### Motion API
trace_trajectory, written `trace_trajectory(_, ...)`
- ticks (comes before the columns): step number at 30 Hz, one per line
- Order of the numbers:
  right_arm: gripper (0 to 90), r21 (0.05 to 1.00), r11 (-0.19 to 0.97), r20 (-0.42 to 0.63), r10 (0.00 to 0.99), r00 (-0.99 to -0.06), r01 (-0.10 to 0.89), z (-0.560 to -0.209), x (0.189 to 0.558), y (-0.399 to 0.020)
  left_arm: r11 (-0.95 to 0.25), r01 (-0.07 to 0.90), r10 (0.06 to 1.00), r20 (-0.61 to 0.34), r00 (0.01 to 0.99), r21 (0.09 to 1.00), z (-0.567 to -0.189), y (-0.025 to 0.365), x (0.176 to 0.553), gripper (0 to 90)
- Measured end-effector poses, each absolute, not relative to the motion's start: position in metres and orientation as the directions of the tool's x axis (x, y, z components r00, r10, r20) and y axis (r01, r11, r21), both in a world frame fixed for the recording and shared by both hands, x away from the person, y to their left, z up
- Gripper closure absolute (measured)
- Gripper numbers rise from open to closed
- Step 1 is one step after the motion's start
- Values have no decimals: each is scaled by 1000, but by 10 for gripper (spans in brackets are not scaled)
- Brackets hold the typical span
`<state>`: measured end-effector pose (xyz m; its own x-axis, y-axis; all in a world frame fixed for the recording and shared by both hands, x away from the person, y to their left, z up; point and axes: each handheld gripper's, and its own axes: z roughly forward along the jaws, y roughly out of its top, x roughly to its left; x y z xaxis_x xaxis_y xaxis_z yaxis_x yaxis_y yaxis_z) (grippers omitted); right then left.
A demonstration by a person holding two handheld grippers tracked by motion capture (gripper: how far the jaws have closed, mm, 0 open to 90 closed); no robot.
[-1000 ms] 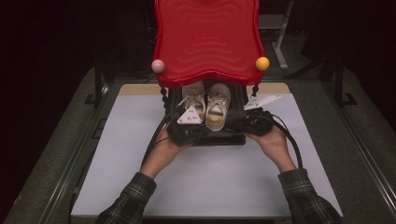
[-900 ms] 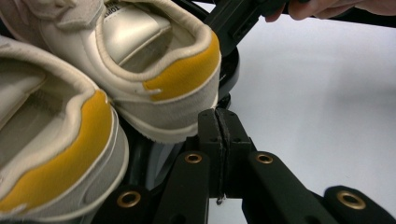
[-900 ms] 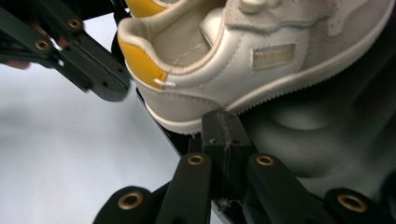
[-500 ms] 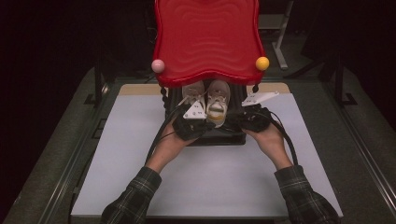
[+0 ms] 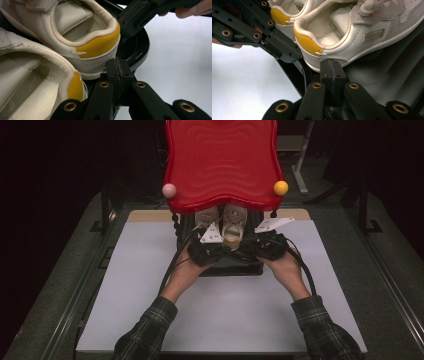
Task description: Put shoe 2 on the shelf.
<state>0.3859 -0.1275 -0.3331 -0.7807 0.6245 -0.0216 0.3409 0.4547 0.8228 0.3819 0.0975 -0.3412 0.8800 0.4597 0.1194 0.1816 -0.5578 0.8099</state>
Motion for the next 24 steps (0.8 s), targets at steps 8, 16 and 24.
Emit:
trace_trajectory(8,896,817,467,-39,631,-775,339,-334,385,-126,-577,193,466,125,876,793,-344,85,381,900)
trace_trajectory(16,896,821,465,-39,625,-780,331,-332,382,-128,-525,170,501,142,854,834,-330,96,372,892)
trace_trajectory(24,896,825,458,-37,629,-777,332,-332,384,-128,-522,178,498,129,857,834,-331,95,376,900)
